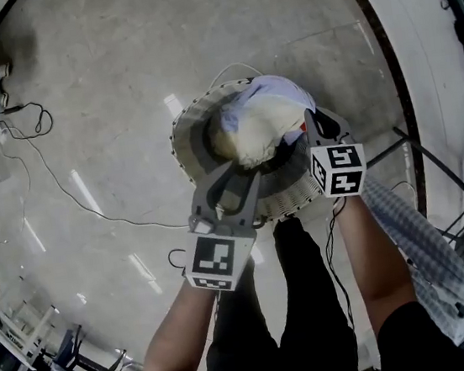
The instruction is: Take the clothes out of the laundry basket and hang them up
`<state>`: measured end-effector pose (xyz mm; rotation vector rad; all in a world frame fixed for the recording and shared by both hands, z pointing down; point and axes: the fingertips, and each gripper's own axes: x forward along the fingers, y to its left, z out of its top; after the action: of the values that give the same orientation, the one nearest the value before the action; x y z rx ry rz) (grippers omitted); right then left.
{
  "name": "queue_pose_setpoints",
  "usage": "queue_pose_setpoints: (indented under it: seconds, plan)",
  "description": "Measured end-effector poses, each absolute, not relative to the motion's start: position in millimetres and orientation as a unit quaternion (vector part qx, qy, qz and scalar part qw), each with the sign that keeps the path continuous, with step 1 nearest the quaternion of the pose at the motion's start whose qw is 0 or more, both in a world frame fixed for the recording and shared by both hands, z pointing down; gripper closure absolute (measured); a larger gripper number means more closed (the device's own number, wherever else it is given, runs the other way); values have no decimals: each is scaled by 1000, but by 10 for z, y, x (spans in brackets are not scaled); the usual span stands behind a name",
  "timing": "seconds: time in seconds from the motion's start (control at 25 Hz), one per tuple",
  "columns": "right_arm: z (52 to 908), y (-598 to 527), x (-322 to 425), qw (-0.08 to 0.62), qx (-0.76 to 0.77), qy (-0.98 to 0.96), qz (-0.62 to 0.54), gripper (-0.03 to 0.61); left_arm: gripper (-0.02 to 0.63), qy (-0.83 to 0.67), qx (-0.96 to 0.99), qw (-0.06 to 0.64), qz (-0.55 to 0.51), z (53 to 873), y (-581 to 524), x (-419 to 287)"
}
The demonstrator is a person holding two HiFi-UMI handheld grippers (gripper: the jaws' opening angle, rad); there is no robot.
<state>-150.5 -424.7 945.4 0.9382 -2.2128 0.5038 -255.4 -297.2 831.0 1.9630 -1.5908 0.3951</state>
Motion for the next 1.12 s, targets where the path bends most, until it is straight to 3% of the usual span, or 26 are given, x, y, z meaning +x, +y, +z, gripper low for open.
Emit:
queue_pose_setpoints:
  seconds: [0.64, 1.12]
  plan:
    - [7844, -3616, -1678, 293, 255, -904, 177, 557, 453, -572, 761, 248, 180, 7197, -2802, -2329]
    - [6133, -3122, -1776, 187, 219, -946, 149, 557, 407, -508, 812, 187, 220, 6459, -2679, -2181]
